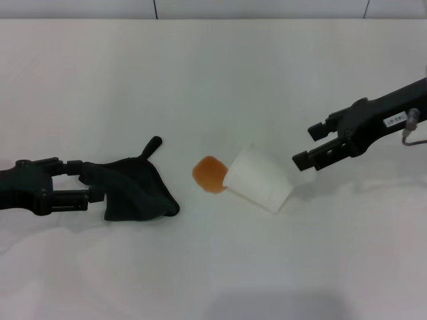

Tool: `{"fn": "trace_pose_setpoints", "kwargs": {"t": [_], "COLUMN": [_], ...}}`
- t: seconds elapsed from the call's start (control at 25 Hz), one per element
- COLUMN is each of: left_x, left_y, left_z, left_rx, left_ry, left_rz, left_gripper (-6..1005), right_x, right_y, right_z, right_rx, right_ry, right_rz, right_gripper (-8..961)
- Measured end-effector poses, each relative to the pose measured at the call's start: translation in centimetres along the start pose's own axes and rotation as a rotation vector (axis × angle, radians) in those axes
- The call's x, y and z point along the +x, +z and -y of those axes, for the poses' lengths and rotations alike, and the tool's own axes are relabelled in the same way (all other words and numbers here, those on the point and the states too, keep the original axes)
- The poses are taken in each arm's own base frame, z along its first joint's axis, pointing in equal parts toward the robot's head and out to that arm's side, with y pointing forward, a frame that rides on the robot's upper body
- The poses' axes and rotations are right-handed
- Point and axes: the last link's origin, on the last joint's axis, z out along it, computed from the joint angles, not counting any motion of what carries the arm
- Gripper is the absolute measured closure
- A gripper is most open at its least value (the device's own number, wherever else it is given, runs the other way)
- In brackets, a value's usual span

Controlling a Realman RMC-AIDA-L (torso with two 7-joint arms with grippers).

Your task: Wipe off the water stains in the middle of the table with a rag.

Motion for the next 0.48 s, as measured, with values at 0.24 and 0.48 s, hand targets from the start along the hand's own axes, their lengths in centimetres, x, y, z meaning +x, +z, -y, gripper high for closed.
{"fn": "trace_pose_setpoints", "kwargs": {"t": [0.24,0.48], "left_x": [0.1,0.5], "left_y": [0.1,0.4], "left_z": [0.0,0.0], "left_rx": [-0.001,-0.007], "left_ry": [-0.001,0.006], "left_rz": [-0.005,-0.008], "left_gripper": [116,117], "right_x": [-0.8,-0.6], "right_y": [2.0,3.2], "right_z": [-0.3,0.2], "right_rx": [-0.005,0.011], "right_ry": [0.008,0.020], "right_rz": [-0.096,-0.115], "right_gripper": [111,112]}}
